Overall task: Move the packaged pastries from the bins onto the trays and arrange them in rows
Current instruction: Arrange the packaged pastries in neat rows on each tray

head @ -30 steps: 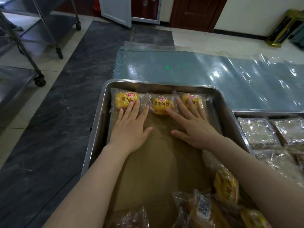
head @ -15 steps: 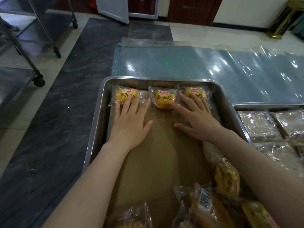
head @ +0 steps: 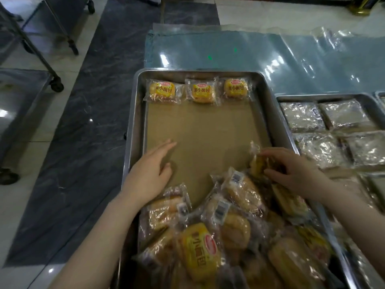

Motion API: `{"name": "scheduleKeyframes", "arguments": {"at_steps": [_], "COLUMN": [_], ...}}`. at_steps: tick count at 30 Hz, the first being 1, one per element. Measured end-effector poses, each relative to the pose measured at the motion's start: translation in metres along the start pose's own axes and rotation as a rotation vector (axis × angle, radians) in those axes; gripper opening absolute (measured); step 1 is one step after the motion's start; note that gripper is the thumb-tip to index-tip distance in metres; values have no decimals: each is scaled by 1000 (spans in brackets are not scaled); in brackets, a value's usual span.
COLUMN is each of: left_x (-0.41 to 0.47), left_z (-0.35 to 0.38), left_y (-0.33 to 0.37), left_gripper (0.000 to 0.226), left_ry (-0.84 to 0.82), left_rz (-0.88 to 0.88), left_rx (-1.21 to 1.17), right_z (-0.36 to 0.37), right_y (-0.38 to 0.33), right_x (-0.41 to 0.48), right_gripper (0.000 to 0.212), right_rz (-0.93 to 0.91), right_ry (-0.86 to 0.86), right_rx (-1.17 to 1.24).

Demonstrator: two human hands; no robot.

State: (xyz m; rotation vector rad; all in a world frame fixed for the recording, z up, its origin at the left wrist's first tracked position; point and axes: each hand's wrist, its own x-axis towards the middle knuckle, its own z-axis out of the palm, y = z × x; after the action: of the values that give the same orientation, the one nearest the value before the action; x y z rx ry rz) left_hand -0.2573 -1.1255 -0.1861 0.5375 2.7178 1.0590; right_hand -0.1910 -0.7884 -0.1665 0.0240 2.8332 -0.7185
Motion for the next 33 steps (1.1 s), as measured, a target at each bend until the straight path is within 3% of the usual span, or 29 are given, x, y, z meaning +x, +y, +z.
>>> {"name": "scheduleKeyframes", "arguments": {"at_steps": [5, 10, 19, 25, 27, 30, 33], "left_x": [-45, -53, -4, 44, 44, 35, 32], "left_z": [-1, 3, 13, 12, 17, 22, 26], "left_y": [4, 2, -4, -5, -5, -6, -8], "left_gripper": [45, 53, 30, 32, 33, 36, 51], "left_ry": [-97, -220, -47, 182, 269, 397, 263], "left_rz": [-11, -36, -25, -38, -20, 38, -1], "left_rx": [17, 133, 132, 264, 269, 232, 277], "right_z": [15, 17, 29, 31, 36, 42, 43], "right_y": [-19, -38, -58, -71, -74, -73, -71], "right_x": [0, 22, 41, 68, 71, 64, 62], "right_gripper": [41, 49, 48, 32, 30, 53, 47], "right_rz": [254, 234, 170, -5, 21, 216, 180], "right_ry": [102, 26, 31, 196, 261, 229, 179], "right_rx": [-239, -257, -250, -238, -272, -396, -425]}}
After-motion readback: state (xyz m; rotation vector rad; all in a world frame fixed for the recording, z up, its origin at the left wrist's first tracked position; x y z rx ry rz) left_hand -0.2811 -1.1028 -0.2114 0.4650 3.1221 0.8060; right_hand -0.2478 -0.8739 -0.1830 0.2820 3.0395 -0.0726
